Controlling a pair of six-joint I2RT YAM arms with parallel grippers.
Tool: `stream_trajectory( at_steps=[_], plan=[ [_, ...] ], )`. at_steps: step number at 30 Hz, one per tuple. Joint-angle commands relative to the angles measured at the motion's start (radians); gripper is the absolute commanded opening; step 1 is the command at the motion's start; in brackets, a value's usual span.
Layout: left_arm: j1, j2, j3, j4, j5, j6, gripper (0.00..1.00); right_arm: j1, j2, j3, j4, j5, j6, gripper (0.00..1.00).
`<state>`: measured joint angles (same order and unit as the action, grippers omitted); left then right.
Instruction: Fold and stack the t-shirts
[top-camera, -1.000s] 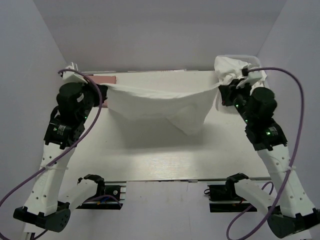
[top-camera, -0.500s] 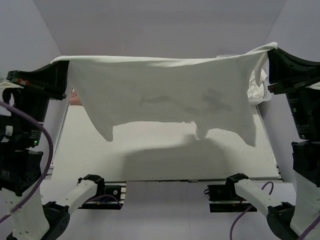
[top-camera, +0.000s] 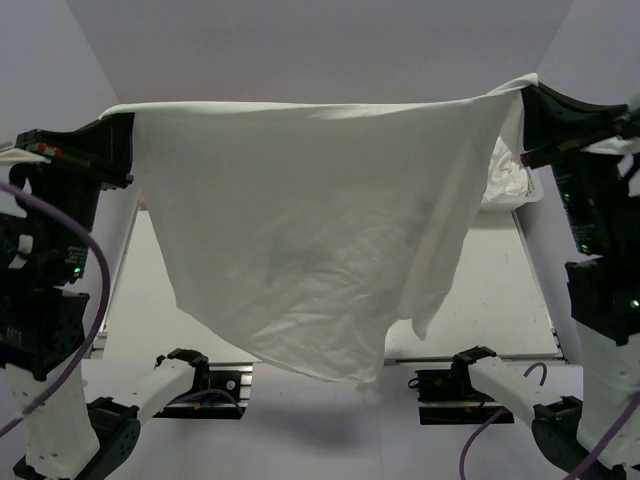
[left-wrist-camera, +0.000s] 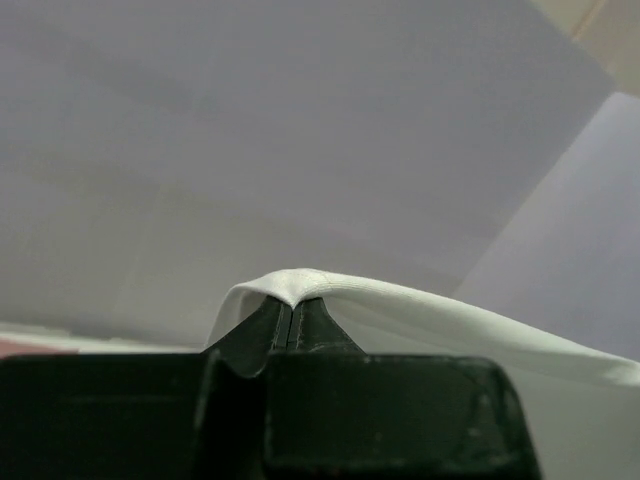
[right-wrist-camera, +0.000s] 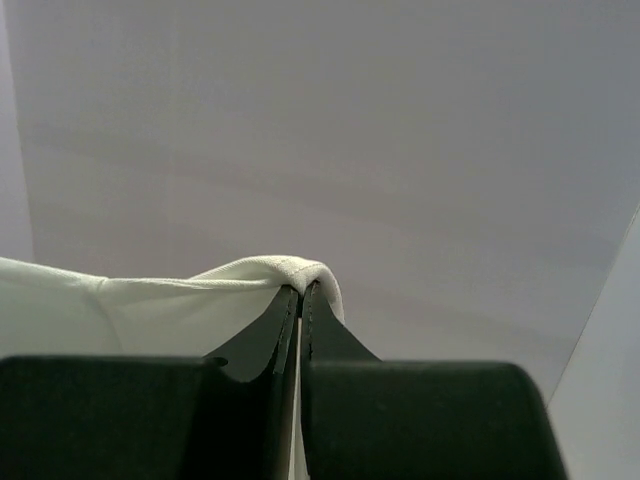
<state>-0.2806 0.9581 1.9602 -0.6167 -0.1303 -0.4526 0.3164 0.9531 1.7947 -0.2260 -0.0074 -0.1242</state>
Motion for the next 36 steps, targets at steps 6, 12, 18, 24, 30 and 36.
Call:
stream_trajectory(
  at_steps=[6,12,18,24,30,36],
  plan=[
    [0.015,0.275,-0.251,-0.003,-0.315,-0.017,0.00,-0.007,0.294,-0.157,0.091,0.119,-0.049,0.00],
    [0.049,0.724,-0.178,-0.002,-0.347,-0.038,0.00,-0.022,0.756,0.013,-0.001,0.078,-0.078,0.00],
    [0.098,1.359,0.492,-0.267,-0.249,-0.066,1.00,-0.028,1.351,0.562,-0.240,0.040,-0.061,0.71],
    [0.109,1.231,0.136,-0.039,-0.146,-0.057,1.00,-0.028,1.160,0.249,-0.119,-0.070,0.038,0.90],
    [0.077,0.963,-0.220,0.040,-0.062,-0.043,1.00,-0.025,0.886,-0.116,-0.136,-0.115,0.245,0.90],
    [0.067,0.814,-0.498,0.019,0.078,-0.054,1.00,-0.025,0.643,-0.565,-0.232,-0.111,0.411,0.90]
  ],
)
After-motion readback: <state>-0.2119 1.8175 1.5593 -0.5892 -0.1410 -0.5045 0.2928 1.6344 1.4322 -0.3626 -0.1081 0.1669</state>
